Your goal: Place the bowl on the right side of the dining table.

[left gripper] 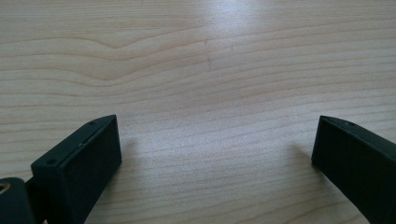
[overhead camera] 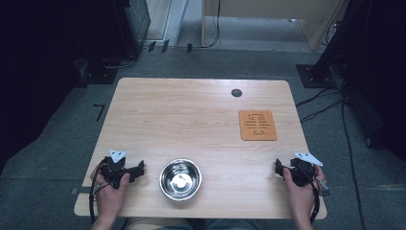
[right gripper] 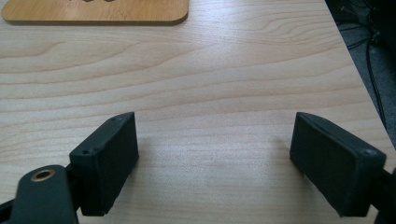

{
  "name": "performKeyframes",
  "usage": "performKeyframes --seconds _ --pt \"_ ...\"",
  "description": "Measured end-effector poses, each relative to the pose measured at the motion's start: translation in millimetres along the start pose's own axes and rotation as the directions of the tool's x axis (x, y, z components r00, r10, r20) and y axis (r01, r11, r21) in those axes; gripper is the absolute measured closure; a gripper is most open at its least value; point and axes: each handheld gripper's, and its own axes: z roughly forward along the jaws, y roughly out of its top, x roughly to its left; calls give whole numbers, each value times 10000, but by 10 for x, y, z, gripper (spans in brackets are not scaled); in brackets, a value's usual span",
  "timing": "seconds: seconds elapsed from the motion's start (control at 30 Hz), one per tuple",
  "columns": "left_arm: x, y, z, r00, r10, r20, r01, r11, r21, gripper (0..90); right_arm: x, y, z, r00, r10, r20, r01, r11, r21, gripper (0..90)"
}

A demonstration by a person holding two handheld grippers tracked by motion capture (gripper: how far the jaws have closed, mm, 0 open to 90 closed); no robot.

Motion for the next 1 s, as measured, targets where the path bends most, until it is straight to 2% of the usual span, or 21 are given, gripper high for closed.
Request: performKeyframes --seconds 0.23,0.33,0.37,0.4,0.43,0.5,0.73,0.9,1.0 --pt "0 0 0 10000 -2 -2 2 10000 -2 12 2 4 4 10000 28 24 -28 10000 26 137" --pt "1 1 0 10000 8 -3 -8 10000 1 12 7 0 -2 9999 84 75 -84 10000 -11 160" --pt "0 1 1 10000 6 -2 -6 10000 -1 12 11 -5 -14 9999 160 25 -159 9998 -134 208" --pt "0 1 1 10000 6 -2 -6 10000 -1 12 11 -5 -14 9999 160 25 -159 9998 -134 208" --pt "0 1 1 10000 7 0 -7 10000 -2 12 13 3 -23 9987 382 -352 -388 9991 -187 204" --pt "-1 4 3 10000 9 12 -9 10000 -1 12 26 12 -31 9973 532 -516 -547 9981 -278 205" --pt "-1 3 3 10000 8 12 -8 10000 -1 12 150 65 -122 9976 369 -587 -405 9973 -613 205" --pt "0 3 3 10000 11 11 -11 10000 -3 12 238 95 -177 9968 248 -762 -310 9962 -814 204" --pt "0 3 3 10000 9 13 -9 10000 -1 12 348 117 -211 9946 162 -1021 -255 9955 -910 200"
